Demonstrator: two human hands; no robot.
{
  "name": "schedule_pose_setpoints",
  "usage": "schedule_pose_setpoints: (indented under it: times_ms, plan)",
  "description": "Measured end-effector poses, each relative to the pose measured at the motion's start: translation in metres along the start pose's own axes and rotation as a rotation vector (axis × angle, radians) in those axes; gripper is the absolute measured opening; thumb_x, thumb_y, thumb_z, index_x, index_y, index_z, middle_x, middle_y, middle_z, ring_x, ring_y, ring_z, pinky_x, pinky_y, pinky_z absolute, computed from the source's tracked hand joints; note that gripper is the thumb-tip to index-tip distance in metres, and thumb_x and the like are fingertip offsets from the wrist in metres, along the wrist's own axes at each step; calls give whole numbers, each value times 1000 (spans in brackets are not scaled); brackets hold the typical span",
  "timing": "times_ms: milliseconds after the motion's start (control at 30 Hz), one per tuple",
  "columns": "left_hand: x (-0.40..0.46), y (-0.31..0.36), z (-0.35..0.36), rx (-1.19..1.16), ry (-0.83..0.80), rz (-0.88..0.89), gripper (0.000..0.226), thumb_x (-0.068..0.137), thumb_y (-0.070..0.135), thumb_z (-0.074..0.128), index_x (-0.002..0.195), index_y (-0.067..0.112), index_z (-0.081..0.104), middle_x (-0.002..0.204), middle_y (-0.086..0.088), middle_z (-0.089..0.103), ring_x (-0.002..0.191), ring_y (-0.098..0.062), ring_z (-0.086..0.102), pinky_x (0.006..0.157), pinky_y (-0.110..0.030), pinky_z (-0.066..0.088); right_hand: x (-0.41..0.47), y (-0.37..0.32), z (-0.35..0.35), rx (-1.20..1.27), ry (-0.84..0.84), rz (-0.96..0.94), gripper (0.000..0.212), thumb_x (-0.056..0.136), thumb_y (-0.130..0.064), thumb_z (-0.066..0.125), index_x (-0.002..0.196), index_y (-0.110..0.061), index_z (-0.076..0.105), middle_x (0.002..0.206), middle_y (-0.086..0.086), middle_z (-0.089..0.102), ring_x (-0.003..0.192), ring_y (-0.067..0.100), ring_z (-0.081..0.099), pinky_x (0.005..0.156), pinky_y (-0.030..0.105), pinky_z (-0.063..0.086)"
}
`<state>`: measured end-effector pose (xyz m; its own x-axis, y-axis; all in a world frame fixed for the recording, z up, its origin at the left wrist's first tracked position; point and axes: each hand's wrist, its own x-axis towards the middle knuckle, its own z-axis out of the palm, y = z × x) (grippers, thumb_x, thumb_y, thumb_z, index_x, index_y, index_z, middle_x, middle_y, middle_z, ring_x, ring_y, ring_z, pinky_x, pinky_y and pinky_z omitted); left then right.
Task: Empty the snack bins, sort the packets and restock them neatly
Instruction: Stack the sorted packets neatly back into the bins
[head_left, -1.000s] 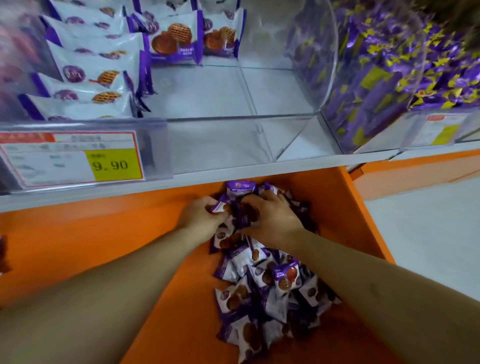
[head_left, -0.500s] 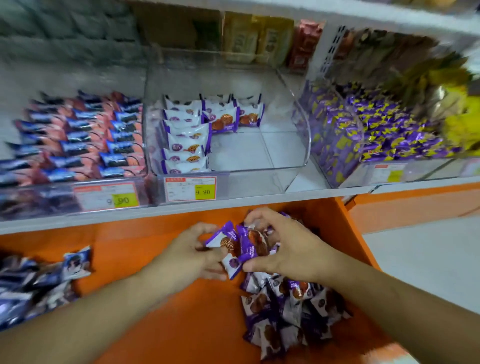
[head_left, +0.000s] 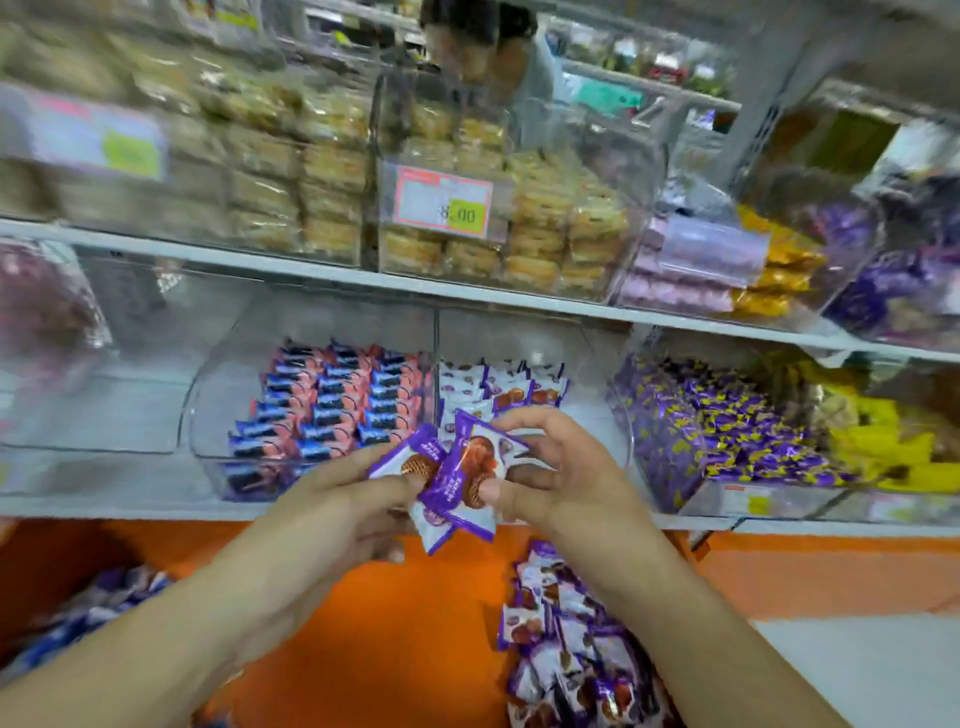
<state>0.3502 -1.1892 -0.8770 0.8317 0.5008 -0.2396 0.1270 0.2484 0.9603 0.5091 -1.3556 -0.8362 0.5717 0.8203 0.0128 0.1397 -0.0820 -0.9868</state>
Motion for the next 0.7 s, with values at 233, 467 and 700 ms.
schedule_pose_setpoints:
  times_ms: [233, 467, 700]
  plan:
    - [-7, 25, -11, 64, 94, 35, 36, 83, 29, 85, 110, 13, 68, 92, -9, 78, 79, -21, 66, 68, -39, 43, 9, 9, 21, 122, 4, 10, 49, 83, 5, 81, 116, -29, 73, 113, 0, 76, 78, 15, 70, 75, 31, 56]
    - [9, 27, -13, 89, 218, 18, 21, 89, 13, 78, 104, 25, 69, 72, 5, 75, 47, -1, 55, 62, -29, 41, 25, 26, 14, 227, 39, 97, 59, 73, -18, 82, 129, -21, 65, 97, 13, 75, 89, 26, 70, 78, 43, 53]
    - [10, 28, -11, 143, 179, 76, 17, 91, 24, 76, 106, 31, 78, 92, -4, 79, 79, -21, 75, 77, -44, 62, 22, 23, 9, 302, -3, 103, 46, 91, -3, 78, 131, -21, 65, 99, 0, 74, 86, 21, 74, 70, 47, 58]
